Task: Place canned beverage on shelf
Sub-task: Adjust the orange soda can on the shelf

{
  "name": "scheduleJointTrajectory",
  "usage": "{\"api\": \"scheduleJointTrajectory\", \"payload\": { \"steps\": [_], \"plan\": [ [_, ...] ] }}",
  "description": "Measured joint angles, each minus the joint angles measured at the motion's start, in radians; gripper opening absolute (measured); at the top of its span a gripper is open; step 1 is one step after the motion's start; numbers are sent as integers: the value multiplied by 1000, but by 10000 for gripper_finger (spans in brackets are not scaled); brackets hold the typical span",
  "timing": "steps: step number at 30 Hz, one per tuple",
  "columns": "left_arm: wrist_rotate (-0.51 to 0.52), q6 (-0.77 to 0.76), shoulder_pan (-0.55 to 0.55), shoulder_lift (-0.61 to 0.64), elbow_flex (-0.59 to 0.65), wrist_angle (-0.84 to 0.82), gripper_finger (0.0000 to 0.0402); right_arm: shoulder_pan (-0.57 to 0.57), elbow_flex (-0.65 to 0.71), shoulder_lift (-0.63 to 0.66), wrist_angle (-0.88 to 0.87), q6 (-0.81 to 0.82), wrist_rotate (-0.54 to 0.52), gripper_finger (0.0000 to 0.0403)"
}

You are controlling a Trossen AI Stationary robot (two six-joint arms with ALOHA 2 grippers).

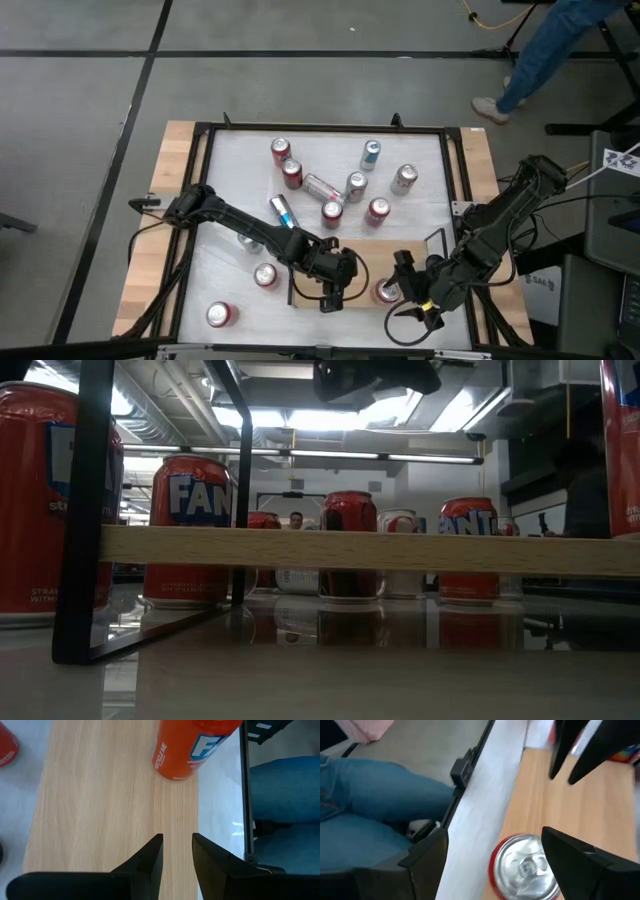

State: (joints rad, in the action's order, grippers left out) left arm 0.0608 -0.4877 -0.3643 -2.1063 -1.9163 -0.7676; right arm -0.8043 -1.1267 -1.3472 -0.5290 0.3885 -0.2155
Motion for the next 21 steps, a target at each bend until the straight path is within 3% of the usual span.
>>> {"api": "scheduleJointTrajectory", "payload": {
  "steps": [12,21],
  "plan": [
    [7,-2,-5,0,0,15,94,0,0,0,-7,0,88,310],
    [113,1,-5,-22,0,148,94,0,0,0,-60,0,97,310]
  ]
}}
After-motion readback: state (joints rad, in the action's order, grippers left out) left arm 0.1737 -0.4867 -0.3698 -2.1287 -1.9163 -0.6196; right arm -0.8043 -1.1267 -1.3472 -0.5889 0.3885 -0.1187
